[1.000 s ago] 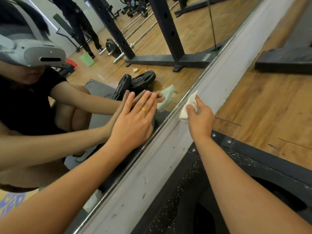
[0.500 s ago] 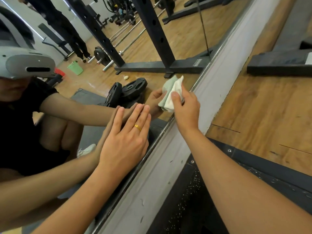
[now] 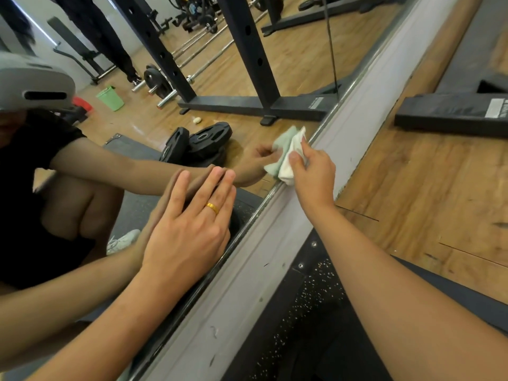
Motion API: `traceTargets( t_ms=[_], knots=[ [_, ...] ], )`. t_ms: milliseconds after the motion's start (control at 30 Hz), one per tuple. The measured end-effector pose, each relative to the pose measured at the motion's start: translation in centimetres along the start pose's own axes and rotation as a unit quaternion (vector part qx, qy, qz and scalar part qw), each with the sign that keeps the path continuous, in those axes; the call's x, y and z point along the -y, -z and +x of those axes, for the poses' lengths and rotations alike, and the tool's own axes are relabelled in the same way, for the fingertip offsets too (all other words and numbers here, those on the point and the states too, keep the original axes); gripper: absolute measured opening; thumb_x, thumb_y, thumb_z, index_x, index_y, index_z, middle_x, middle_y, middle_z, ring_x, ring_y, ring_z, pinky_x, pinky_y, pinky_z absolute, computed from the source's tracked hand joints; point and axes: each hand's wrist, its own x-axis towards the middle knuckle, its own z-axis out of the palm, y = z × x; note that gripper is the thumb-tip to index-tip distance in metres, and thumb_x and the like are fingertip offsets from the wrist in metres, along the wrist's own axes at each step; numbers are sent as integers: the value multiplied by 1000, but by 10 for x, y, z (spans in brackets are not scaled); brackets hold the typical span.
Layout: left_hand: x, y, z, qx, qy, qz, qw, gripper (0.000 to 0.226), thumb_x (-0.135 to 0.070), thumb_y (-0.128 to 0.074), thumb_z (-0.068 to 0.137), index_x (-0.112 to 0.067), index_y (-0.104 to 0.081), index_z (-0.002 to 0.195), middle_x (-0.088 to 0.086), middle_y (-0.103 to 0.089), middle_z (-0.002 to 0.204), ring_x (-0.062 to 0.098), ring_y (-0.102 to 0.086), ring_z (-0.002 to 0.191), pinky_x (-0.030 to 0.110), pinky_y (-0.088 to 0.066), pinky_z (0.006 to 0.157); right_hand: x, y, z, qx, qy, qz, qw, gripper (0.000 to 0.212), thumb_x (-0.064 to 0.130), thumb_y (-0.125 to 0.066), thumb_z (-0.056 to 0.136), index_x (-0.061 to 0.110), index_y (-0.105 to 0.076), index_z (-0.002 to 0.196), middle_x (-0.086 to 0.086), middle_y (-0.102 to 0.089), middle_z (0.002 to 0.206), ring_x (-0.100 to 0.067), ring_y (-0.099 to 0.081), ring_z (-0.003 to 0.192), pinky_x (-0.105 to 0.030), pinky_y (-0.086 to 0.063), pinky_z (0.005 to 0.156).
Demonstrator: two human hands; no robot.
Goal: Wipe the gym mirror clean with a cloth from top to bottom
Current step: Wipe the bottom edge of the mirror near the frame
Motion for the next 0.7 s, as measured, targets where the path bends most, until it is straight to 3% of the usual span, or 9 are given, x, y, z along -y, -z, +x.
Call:
traceTargets(
  t_ms=[67,133,300,467,600,700],
  knots=[
    [0,0,0,2,0,2,1000,54,-24,-39,102,1,-48,149,18,-29,165,32,-23,155,61,-8,126,-7,3,1,1,-25,-7,1000,47,30,-53,108,20,-48,154,-8,-59,115,-17,-59,106,-16,-50,86],
    [0,0,0,3,1,3,1000,54,-24,-39,102,1,-48,149,19,-29,165,33,-23,155,62,-8,125,2,1,-4,1,-25,28,999,47,28,-54,107,19,-48,153,-7,-58,116,-17,-59,107,-8,-46,81],
    [1,1,1,9,-2,-1,1000,55,-26,-38,103,2,-48,149,19,-29,164,35,-24,155,64,-10,124,26,-17,-51,-4,18,112,994,47,28,-56,106,19,-48,152,-1,-54,111,-11,-56,102,-4,-45,78],
    [-1,2,2,1,3,2,1000,53,-24,-41,101,1,-51,147,18,-33,163,33,-27,154,62,-12,125,23,-18,-37,-35,3,67,997,47,29,-51,108,21,-46,154,0,-51,109,-7,-51,97,-2,-41,80],
    [-1,0,2,-3,2,5,1000,54,-25,-41,101,1,-51,147,18,-32,163,32,-28,154,60,-8,125,15,-7,8,-49,-38,41,997,47,30,-52,108,19,-48,153,-8,-58,115,-18,-58,108,-27,-53,94],
    [0,0,2,3,2,10,1000,54,-25,-40,101,1,-51,147,19,-32,163,32,-28,154,60,-7,125,14,-12,-2,-53,-33,58,996,47,30,-52,108,21,-47,154,-7,-57,113,-17,-58,106,-27,-54,92]
  ],
)
